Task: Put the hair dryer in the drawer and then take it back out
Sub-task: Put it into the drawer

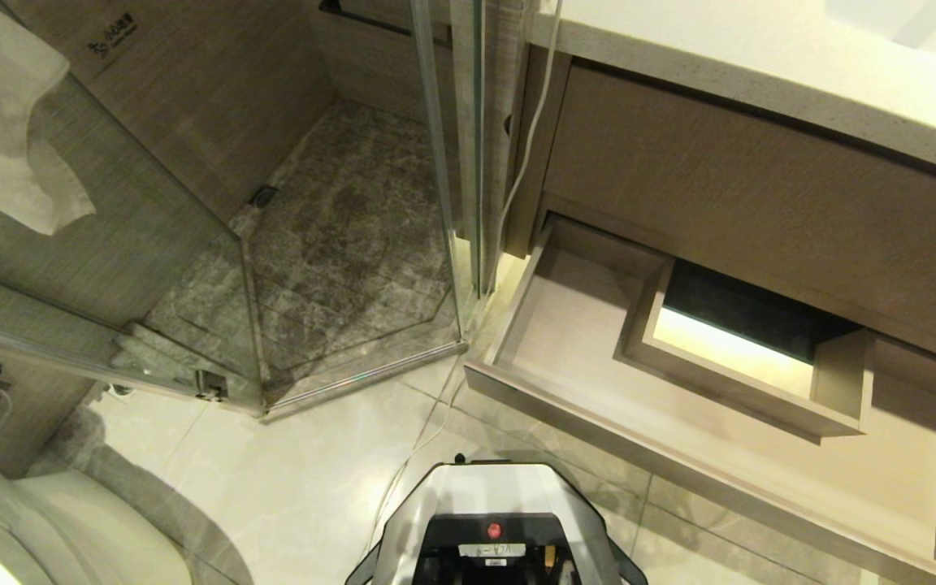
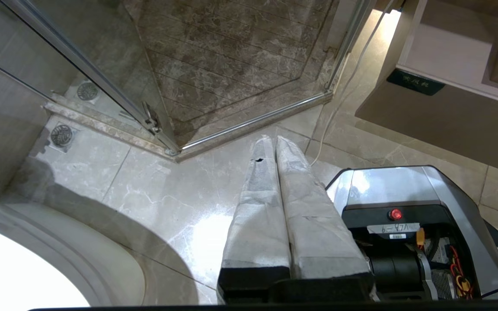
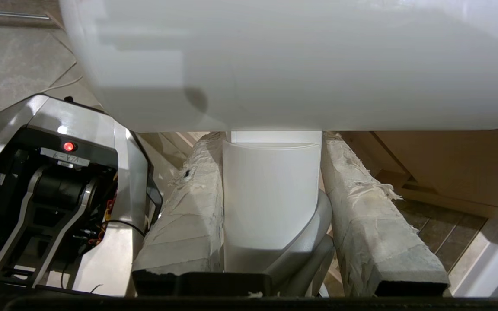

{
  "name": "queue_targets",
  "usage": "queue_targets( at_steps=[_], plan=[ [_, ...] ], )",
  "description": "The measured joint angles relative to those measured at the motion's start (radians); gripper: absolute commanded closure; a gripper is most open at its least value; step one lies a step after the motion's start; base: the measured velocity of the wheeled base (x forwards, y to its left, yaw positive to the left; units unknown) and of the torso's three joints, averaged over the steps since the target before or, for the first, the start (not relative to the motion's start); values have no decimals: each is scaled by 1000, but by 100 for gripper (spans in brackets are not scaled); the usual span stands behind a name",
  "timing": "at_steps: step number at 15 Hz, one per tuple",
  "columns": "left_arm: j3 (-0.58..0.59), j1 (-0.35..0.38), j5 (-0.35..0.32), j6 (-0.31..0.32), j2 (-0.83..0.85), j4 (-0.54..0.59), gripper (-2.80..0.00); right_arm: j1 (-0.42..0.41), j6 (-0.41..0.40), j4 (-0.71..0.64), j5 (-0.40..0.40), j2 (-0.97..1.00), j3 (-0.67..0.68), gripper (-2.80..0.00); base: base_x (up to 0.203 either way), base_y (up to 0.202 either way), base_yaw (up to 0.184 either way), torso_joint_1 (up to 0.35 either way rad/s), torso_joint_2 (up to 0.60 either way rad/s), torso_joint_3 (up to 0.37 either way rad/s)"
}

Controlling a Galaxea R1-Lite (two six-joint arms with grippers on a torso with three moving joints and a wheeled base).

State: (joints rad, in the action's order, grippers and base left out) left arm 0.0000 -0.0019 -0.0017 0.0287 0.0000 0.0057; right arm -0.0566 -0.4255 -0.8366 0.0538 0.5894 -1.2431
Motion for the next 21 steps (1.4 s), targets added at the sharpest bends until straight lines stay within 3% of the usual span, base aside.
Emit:
queue_targets(
  at_steps=[13, 21],
  plan=[
    [0, 0, 0, 0, 0, -2, 0, 0, -1, 55, 0, -5, 35, 0, 0, 0, 0, -307, 468, 159],
    [0, 0, 0, 0, 0, 1, 0, 0, 0, 114, 0, 8, 58, 0, 0, 0, 0, -43, 403, 355]
  ],
)
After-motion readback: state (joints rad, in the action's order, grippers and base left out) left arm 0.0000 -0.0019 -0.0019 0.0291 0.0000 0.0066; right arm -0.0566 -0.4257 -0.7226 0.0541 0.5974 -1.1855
